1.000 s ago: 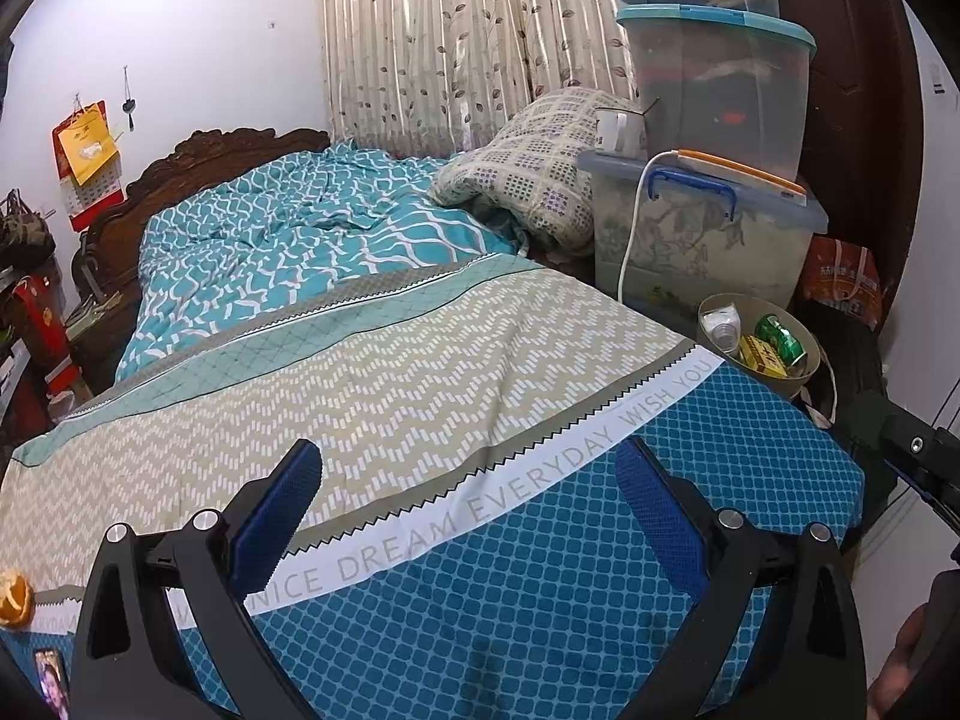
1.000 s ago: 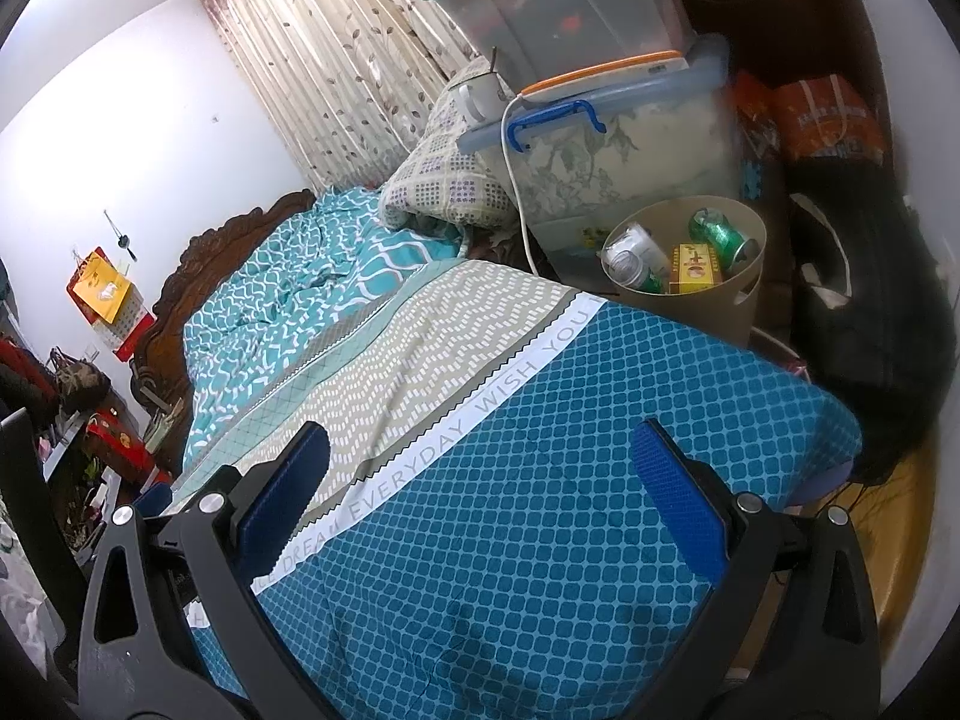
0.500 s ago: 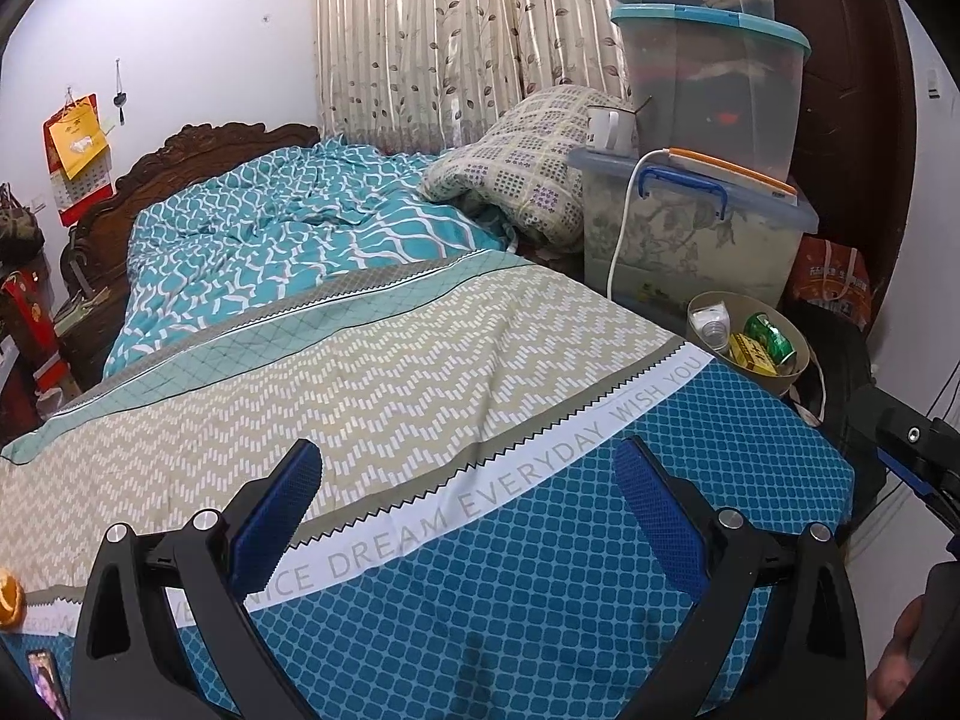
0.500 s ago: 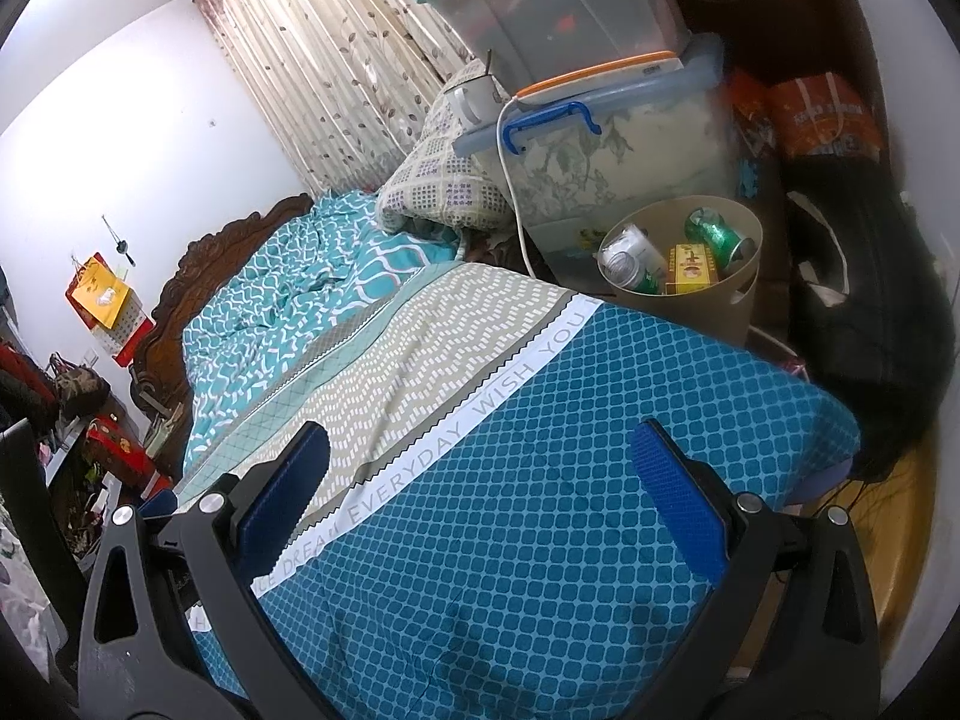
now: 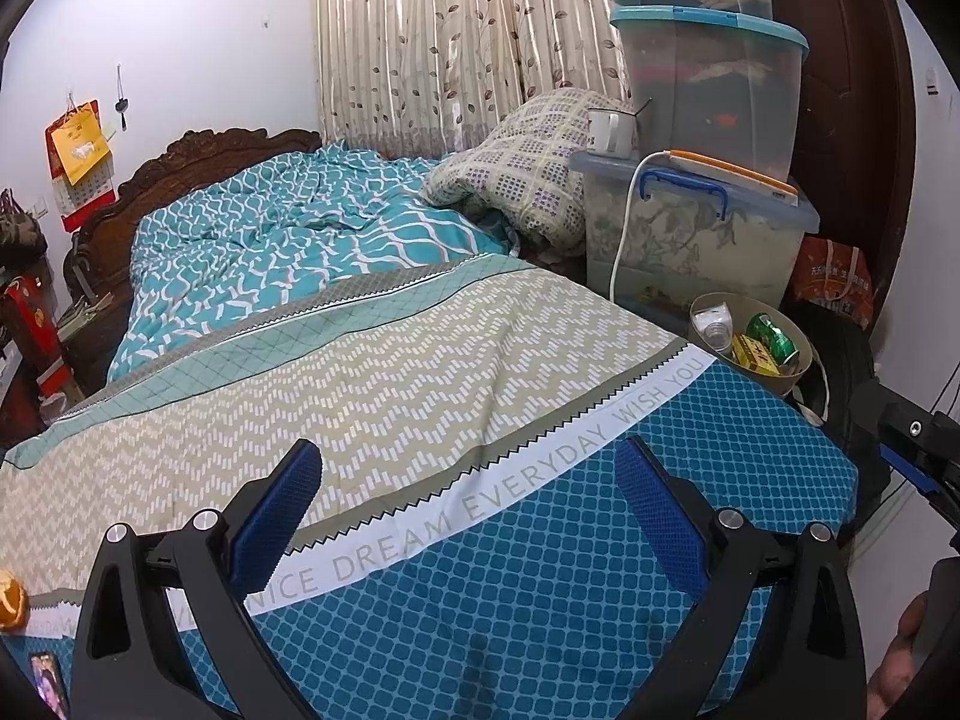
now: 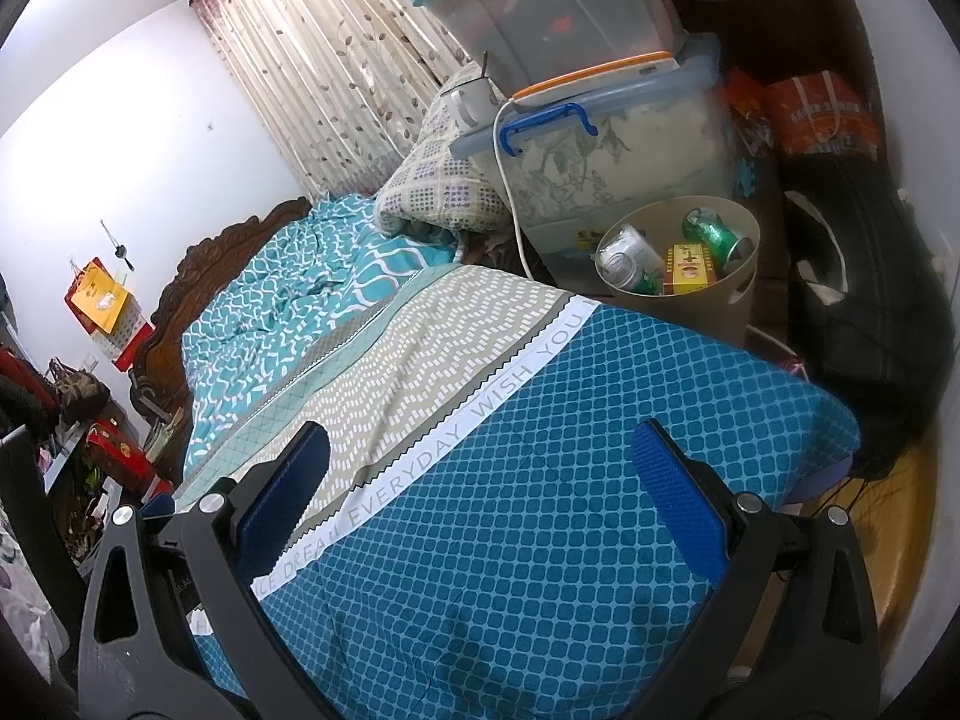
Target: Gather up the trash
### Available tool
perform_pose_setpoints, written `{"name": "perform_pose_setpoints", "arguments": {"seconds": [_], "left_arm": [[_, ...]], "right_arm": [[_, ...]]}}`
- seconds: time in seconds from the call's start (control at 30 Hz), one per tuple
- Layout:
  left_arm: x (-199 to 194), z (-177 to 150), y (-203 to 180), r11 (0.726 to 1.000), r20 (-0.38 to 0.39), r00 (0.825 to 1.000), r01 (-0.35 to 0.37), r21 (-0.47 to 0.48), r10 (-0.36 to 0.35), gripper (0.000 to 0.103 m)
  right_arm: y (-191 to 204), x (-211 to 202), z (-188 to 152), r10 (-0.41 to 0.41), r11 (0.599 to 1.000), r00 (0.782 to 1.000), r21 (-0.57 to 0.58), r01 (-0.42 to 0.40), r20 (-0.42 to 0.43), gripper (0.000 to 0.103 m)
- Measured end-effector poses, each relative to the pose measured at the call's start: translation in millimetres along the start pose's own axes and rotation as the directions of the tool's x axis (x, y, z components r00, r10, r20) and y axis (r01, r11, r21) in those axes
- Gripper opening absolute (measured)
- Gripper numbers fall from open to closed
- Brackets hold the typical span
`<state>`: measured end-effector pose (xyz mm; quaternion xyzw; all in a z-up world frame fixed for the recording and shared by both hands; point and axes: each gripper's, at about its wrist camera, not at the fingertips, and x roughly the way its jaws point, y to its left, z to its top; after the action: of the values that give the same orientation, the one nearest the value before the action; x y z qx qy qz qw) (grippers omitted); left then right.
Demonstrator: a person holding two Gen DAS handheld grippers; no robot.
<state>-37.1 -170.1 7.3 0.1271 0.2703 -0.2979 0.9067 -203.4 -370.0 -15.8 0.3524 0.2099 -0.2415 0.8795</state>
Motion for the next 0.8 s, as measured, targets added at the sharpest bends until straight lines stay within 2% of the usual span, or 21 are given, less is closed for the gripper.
{"name": "perform_pose_setpoints", "arguments": {"seconds": [0.17,0.8], "left_arm": [[-0.5,0.2,-0.9,1.000,0.006,1.000,-0.021,0.009,0.021,0.094],[-4.2,-1.0,1.4,1.000,0.020,0.999,-0.030,0.005,0.030,0.094]], "right_arm": [[0.0,0.3,0.4,0.001,1.000,1.000,-0.001,-0.001,0.002,0.100],[3.3,-1.3,-3.6,-0.001,1.000,1.000,0.001,0.001,0.001,0.100]]}}
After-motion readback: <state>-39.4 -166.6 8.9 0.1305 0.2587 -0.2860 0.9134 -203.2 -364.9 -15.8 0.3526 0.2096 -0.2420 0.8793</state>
